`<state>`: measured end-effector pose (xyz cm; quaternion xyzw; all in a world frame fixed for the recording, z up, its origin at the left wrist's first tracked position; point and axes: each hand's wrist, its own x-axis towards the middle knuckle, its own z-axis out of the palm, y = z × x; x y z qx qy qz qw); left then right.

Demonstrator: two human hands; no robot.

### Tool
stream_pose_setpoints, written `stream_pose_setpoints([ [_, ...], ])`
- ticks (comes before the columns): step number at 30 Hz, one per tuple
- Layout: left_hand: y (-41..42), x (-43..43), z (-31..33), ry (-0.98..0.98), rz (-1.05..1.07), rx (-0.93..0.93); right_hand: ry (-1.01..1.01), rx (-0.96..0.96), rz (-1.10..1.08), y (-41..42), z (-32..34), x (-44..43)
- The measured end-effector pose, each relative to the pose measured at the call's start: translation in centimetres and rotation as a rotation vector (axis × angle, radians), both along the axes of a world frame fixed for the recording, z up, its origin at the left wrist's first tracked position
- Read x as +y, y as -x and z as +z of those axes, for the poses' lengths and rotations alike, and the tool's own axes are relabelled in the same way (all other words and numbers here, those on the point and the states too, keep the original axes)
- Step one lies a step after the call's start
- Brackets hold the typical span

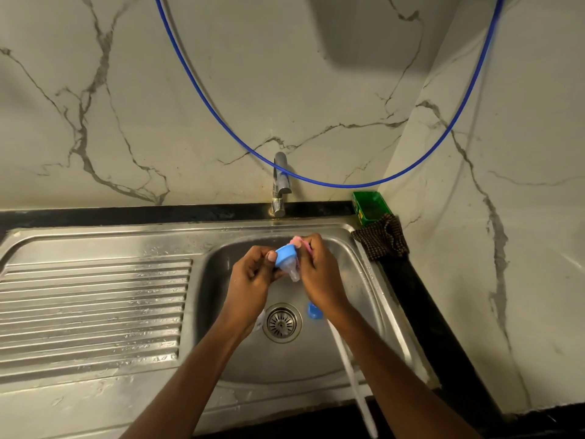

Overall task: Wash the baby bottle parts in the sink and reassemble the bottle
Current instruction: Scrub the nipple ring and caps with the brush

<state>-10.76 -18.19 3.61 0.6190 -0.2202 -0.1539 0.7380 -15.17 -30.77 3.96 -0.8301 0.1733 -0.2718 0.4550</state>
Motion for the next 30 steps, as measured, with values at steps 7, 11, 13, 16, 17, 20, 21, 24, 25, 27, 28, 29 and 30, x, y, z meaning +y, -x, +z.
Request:
stream_pose_setpoints([
  [7,-1.3,-0.8,0.5,-0.232,-0.081,0.164,0.159,-0.052,-0.067,-0.5,-0.4,0.1],
  [11,-1.6,-1.1,0.8,-0.137,-0.071,0.246,0.217,-0.062,-0.031,-0.6,-0.4,0.5],
  [13,-1.6,-0.9,0.5,-0.099,-0.057,0.241,0.151,-0.055,-0.020,-0.9,-0.4,0.4],
  [16,-1.6,-0.5,-0.3,-0.052,-0.038,0.242,0.062,-0.025,0.009,-1.0,-0.6,0.5],
  [17,-1.6,-0.4,-0.5,-0.040,-0.037,0.227,0.075,-0.029,0.059,-1.0,-0.5,0.7],
  [20,-1.3,-0.2,-1.2,-0.016,-0.027,0.182,0.144,-0.018,0.085,-1.1,-0.4,1.3],
  [21,-1.2,-0.1,-1.4,0.004,-0.014,0.180,0.140,-0.020,0.062,-1.3,-0.4,1.2],
  [24,-1.2,0.4,-1.7,0.056,-0.012,0.165,0.152,-0.035,0.083,-1.2,-0.5,1.1],
  [25,-1.2,0.6,-1.6,0.063,-0.022,0.143,0.143,-0.032,0.066,-1.2,-0.5,1.0],
  [27,-1.2,0.7,-1.4,0.058,-0.036,0.099,0.088,-0.059,0.004,-0.7,-0.4,0.9],
  [28,-1.4,0.7,-1.1,0.048,-0.033,0.084,0.077,-0.098,0.007,-0.5,-0.2,1.2],
  [29,-1.5,0.7,-1.0,0.042,-0.032,0.077,0.087,-0.129,0.042,-0.3,0.1,1.6],
  [30,-1.5,0.7,-1.0,0.031,-0.039,0.073,0.099,-0.143,0.088,-0.1,0.4,2.0],
])
